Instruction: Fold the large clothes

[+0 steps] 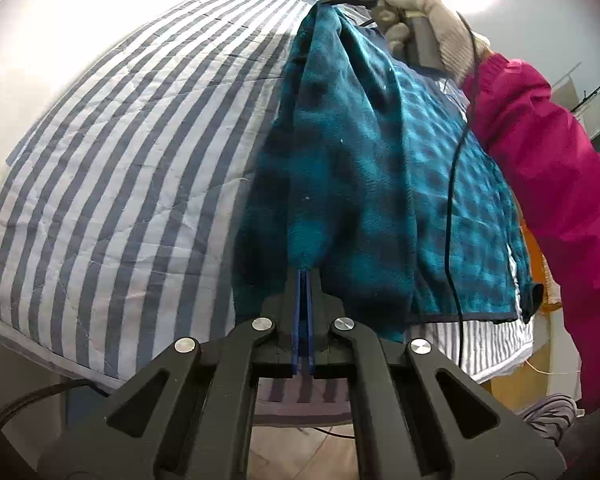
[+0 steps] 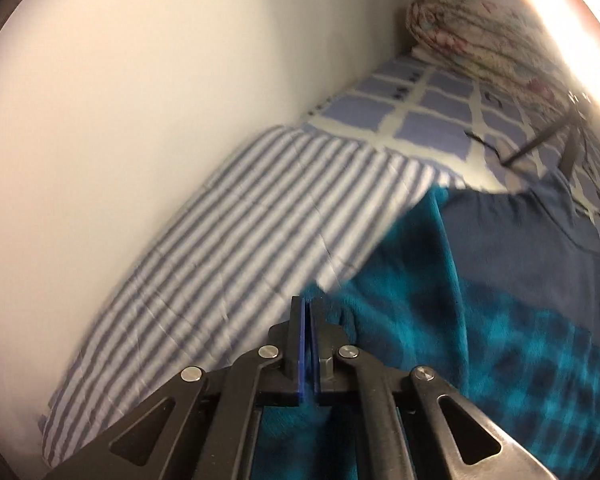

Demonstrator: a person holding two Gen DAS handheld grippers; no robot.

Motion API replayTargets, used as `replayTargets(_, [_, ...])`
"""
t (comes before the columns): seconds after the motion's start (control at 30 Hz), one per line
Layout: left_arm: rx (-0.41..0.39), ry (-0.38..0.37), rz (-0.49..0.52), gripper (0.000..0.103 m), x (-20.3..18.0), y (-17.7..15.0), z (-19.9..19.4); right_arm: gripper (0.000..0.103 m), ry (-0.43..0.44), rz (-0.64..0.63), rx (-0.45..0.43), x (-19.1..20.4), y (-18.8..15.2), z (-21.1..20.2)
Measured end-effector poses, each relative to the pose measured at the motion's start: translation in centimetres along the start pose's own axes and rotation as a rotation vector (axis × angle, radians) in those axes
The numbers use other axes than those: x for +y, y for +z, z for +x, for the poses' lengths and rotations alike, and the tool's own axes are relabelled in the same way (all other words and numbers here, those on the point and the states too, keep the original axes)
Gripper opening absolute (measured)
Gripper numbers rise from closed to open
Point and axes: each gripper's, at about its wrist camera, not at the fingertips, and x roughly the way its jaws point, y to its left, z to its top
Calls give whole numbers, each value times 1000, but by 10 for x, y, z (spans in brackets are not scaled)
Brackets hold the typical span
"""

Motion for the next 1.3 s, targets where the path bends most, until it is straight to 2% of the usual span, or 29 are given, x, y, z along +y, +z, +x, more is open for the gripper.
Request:
replayTargets(0.13, [-7,38,27,0,-1,0,-1,0,-21,-7,16,13,6,30])
replayTargets(0.23, [16,47,25,0,-1,-1,4,0,-53,-6,41,15,0,55])
replayTargets(0.27, [17,44,14,0,-1,-1,5,0,-35,-5,53,15,-3,61])
replayTargets(0.3, [3,26,-8,0,-2,-2,3,2,-15,0,61,14,-6,63])
replayTargets(0.33, [-19,-3,-30,3,-1,0,-1,12,-10,14,58,12,-7,58])
replayTargets(0.37, [-33,-10,-38,7,0,0,-3,25,15,30,42,7,-8,49])
replayTargets(0.4, [-62,-4,-44,23,2,4,-8,29,53,48,15,2,-9,37])
replayTargets(0.43, [-79,2,-51,46,4,7,-10,32,99,78,-27,-6,-12,18])
replayTargets(0.47, [-93,8,-66,54,7,9,-11,33,141,106,-70,-16,-17,-3])
replayTargets(0.5, [-95,8,-78,56,10,10,-10,33,159,119,-86,-25,-23,-18])
replayTargets(0.57, [-69,-7,-116,56,18,11,-1,34,151,111,-94,-35,-41,-41])
replayTargets(0.63, [-31,-17,-170,56,28,9,13,31,137,79,-64,-41,-64,-52])
replayTargets(0.73, [21,-51,-242,56,42,4,30,29,92,27,-6,-40,-91,-49])
replayTargets(0.8, [26,-61,-254,56,45,3,33,28,66,27,19,-41,-100,-41])
replayTargets(0.87, [23,-73,-245,49,44,5,34,28,73,37,41,-41,-108,-32])
replayTargets(0.9, [29,-79,-233,35,41,7,35,27,64,36,50,-40,-110,-26])
replayTargets(0.93, [33,-79,-225,29,40,9,37,27,54,37,61,-39,-112,-20])
replayTargets(0.97, [36,-77,-210,16,37,9,38,27,48,39,74,-38,-114,-14])
replayTargets(1.0, [32,-74,-198,10,32,10,38,27,40,39,88,-37,-116,-8])
replayTargets(1.1, [3,-74,-173,7,16,10,32,28,-15,17,106,-30,-121,8])
replayTargets(1.2, [-38,-75,-145,7,2,14,22,32,-45,10,127,-26,-116,4])
replayTargets(1.27, [-53,-71,-127,7,-5,14,18,45,-15,67,129,-30,-113,-9])
replayTargets(1.3, [-56,-70,-120,7,-5,13,16,49,17,95,119,-30,-113,-18])
